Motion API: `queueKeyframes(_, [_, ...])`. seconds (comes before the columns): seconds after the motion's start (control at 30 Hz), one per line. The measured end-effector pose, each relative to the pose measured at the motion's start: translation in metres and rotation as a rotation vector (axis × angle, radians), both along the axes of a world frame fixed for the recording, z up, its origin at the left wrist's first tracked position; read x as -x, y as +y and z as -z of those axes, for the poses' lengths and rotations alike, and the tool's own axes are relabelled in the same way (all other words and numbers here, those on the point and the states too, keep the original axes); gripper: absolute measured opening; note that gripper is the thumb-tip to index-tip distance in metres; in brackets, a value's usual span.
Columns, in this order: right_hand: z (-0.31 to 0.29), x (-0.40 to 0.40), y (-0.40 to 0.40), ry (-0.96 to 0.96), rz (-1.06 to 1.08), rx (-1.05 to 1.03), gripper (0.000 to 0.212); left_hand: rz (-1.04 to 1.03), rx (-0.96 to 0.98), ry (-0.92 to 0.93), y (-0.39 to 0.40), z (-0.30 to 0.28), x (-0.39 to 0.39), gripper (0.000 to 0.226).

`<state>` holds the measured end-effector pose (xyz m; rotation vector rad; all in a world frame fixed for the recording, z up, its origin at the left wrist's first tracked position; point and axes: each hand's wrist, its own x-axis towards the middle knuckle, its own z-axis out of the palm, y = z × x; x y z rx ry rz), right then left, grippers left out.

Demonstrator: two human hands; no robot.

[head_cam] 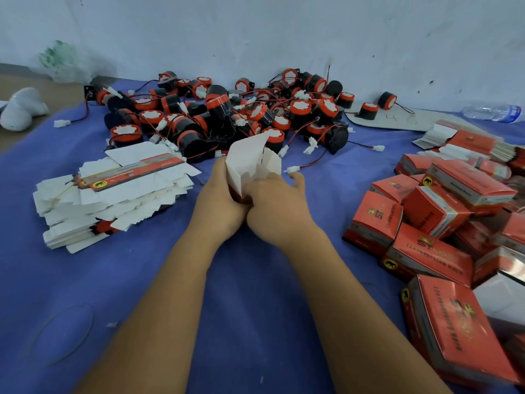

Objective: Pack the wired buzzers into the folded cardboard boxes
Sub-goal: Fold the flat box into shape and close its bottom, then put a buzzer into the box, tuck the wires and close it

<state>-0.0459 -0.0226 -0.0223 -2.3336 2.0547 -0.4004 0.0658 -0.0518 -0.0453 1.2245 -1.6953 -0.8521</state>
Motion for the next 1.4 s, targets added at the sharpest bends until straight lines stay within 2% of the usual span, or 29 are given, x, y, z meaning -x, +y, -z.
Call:
queueKeyframes(0.1, [-0.002, 0.001, -0.007, -0.011, -0.022, -0.033, 0.022, -0.028, 0.007, -0.015, 0.0, 0.0, 0.001, 0.06])
queueKeyframes(0.17, [0.003, 0.005, -0.007, -0.126, -0.074, 0.032, 0.024, -0.103, 0.043, 0.013, 0.0, 0.001, 0.003, 0.055])
queueKeyframes(0.23, [0.011, 0.007, -0.009, -0.313, -0.08, 0.243, 0.033, -0.229, 0.091, 0.031, -0.001, 0.002, 0.006, 0.055])
queueKeyframes(0.3, [0.014, 0.011, -0.018, -0.425, 0.005, 0.467, 0.038, -0.336, 0.107, 0.011, -0.002, 0.003, 0.008, 0.064])
queueKeyframes(0.33, [0.014, 0.014, -0.025, -0.468, 0.053, 0.511, 0.037, -0.37, 0.114, 0.009, -0.003, 0.004, 0.008, 0.067])
queueKeyframes(0.4, [0.016, 0.019, -0.045, -0.481, 0.137, 0.452, 0.036, -0.409, 0.134, 0.023, -0.004, 0.005, 0.008, 0.067])
queueKeyframes(0.5, [0.024, 0.029, -0.072, -0.361, 0.213, 0.29, 0.037, -0.437, 0.09, 0.046, -0.007, 0.004, 0.007, 0.066])
queueKeyframes(0.63, [0.022, 0.034, -0.099, -0.245, 0.221, 0.186, 0.045, -0.436, 0.077, 0.06, -0.01, 0.005, 0.008, 0.067])
queueKeyframes(0.7, [0.021, 0.035, -0.11, -0.173, 0.236, 0.048, 0.044, -0.432, 0.096, 0.067, -0.01, 0.005, 0.008, 0.066])
queueKeyframes(0.77, [0.023, 0.034, -0.113, -0.14, 0.256, 0.021, 0.037, -0.426, 0.097, 0.072, -0.011, 0.005, 0.008, 0.066])
queueKeyframes(0.9, [0.026, 0.033, -0.101, -0.235, 0.274, 0.253, 0.03, -0.424, 0.097, 0.089, -0.013, 0.005, 0.006, 0.067])
queueKeyframes(1.0, [0.023, 0.032, -0.082, -0.462, 0.249, 0.415, 0.025, -0.416, 0.082, 0.097, -0.013, 0.006, 0.005, 0.067])
queueKeyframes(1.13, [0.025, 0.032, -0.054, -0.711, 0.354, 0.459, 0.024, -0.406, 0.064, 0.133, -0.011, 0.005, 0.002, 0.066])
queueKeyframes(1.23, [0.026, 0.036, -0.037, -0.774, 0.459, 0.525, 0.024, -0.388, 0.053, 0.153, -0.01, 0.003, 0.001, 0.066])
queueKeyframes(1.4, [0.014, 0.038, -0.012, -0.871, 0.359, 1.018, 0.019, -0.379, 0.062, 0.151, -0.007, 0.004, -0.002, 0.065])
